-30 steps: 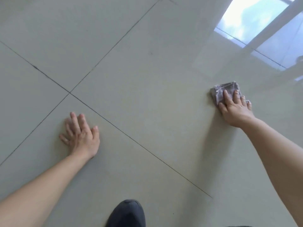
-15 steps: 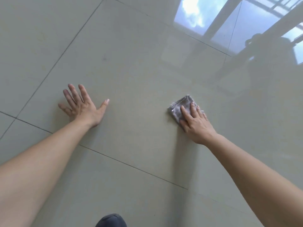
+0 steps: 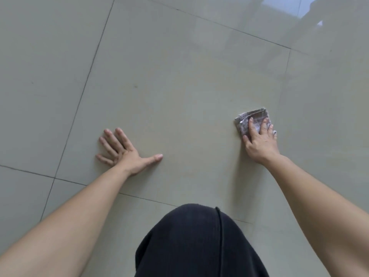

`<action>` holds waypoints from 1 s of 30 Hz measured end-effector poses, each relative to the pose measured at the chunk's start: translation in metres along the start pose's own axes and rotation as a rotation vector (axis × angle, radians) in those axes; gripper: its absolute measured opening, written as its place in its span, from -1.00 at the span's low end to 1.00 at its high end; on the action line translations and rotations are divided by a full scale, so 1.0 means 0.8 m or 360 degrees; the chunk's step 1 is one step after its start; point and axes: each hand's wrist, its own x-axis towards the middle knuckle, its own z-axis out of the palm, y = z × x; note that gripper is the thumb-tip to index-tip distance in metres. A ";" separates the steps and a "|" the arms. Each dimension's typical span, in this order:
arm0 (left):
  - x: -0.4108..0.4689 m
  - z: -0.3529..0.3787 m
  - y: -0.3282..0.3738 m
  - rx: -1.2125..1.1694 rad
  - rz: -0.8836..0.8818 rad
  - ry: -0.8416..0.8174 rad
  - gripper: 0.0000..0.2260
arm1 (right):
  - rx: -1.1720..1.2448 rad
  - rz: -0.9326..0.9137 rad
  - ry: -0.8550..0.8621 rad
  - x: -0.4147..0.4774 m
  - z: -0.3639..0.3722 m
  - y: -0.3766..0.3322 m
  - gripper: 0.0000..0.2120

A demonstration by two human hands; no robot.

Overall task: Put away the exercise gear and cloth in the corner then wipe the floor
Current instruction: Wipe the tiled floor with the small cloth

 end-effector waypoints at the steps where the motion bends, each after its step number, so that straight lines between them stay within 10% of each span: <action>1: -0.001 -0.003 0.000 0.0007 -0.0002 -0.0031 0.43 | -0.0011 0.0015 -0.0020 0.000 0.000 -0.001 -0.39; 14: 0.002 -0.015 0.006 0.0090 -0.0093 -0.0186 0.53 | 0.0436 0.0180 0.0267 0.069 -0.047 -0.048 -0.21; 25: 0.004 -0.006 0.006 0.0120 -0.0100 -0.0119 0.58 | -0.0078 -0.1288 0.0444 0.059 0.006 -0.174 -0.46; 30: 0.004 -0.007 0.009 0.0134 -0.0110 -0.0115 0.57 | 0.0190 -0.0272 0.0650 0.144 -0.070 -0.048 -0.39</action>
